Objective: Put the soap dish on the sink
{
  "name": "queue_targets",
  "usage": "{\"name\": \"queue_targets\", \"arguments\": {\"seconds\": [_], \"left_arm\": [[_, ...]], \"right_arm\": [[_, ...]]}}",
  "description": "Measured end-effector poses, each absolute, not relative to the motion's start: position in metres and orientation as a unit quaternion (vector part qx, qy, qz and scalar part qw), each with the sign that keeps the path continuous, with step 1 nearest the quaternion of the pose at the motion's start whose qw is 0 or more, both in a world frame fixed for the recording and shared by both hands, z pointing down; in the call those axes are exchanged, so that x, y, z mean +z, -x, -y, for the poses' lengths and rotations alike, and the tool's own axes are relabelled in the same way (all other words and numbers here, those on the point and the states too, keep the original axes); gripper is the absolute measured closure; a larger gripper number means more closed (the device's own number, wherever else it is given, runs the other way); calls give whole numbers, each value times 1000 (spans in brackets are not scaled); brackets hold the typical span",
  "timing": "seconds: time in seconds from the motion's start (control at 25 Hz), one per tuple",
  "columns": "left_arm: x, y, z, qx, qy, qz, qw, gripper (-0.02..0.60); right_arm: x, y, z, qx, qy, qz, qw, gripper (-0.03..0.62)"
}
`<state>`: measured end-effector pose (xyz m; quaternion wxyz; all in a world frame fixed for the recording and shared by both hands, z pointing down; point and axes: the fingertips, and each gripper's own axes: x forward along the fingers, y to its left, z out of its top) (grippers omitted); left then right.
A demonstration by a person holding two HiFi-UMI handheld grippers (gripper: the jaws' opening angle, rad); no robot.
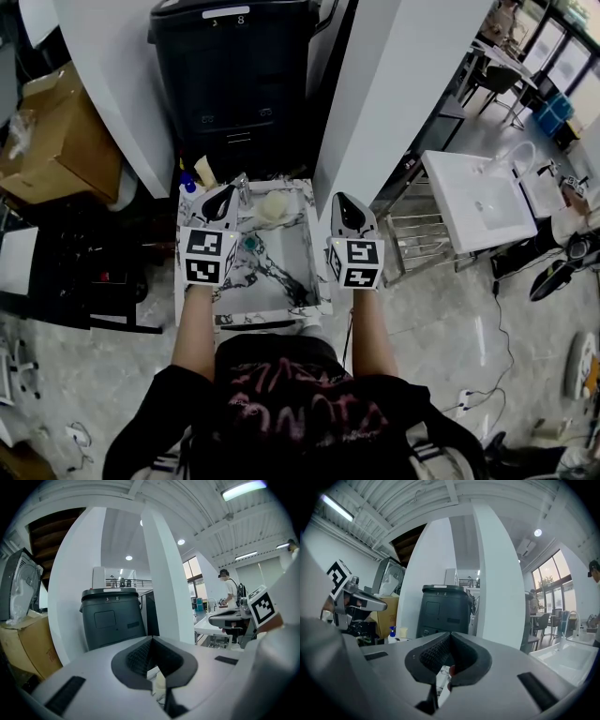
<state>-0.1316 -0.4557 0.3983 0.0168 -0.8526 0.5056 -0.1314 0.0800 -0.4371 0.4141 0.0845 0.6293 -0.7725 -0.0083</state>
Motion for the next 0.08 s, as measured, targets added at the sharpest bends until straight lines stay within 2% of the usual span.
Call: {"name": "queue_targets", "arguments": {"seconds": [0.08], "left_arm": [[397, 131, 454, -131, 853, -506, 17, 568]], "right_arm": [[414, -81, 436, -7, -629, 773, 86, 582]]}}
